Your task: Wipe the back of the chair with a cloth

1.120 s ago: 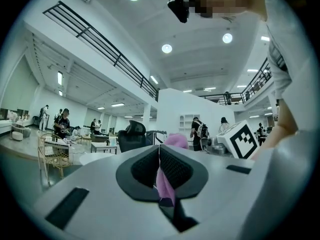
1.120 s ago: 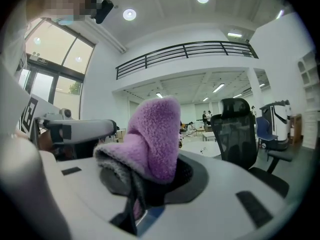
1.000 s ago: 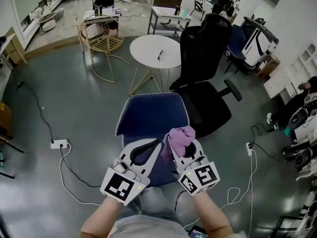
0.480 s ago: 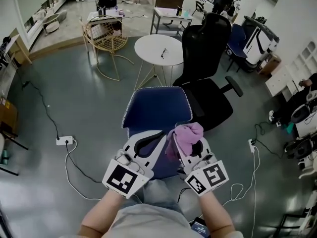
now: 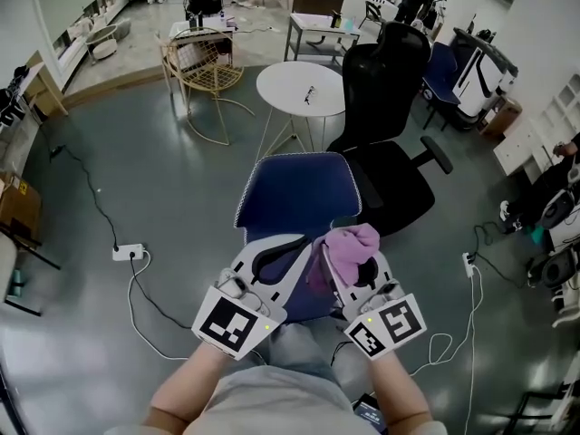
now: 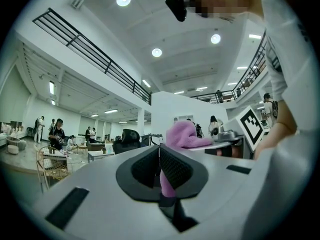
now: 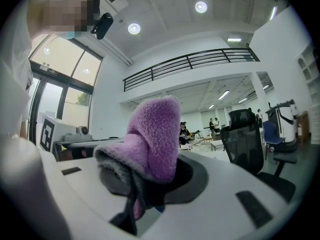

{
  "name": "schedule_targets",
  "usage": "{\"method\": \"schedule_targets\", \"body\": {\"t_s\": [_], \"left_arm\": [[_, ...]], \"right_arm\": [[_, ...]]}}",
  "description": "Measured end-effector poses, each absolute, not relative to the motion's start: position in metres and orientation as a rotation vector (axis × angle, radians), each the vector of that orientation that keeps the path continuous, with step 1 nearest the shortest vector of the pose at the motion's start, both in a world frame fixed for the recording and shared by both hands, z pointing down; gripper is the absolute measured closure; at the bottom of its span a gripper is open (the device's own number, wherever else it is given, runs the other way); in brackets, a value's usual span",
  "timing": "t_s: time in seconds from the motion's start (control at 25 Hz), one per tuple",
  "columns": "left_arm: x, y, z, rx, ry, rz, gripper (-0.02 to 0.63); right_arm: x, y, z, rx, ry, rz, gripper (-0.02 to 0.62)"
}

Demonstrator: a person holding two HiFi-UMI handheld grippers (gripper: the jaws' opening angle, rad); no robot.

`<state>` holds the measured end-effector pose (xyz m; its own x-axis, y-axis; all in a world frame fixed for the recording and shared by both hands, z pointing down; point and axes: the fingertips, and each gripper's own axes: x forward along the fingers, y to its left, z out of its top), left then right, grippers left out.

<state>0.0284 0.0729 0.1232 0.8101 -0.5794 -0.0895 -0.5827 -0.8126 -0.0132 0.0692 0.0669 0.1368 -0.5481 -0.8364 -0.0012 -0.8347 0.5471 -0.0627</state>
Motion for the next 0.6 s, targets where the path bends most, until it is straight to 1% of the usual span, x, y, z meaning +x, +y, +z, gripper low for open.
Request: {"method": "schedule_targets", "body": {"t_s": [0.6], "left_arm": [[0.016, 0.076, 0.118, -2.911, 0.952, 0.102, 0.591]], "right_arm": [[0.048, 0.071, 0.126, -1.441, 2.753, -0.028, 0.472]]}}
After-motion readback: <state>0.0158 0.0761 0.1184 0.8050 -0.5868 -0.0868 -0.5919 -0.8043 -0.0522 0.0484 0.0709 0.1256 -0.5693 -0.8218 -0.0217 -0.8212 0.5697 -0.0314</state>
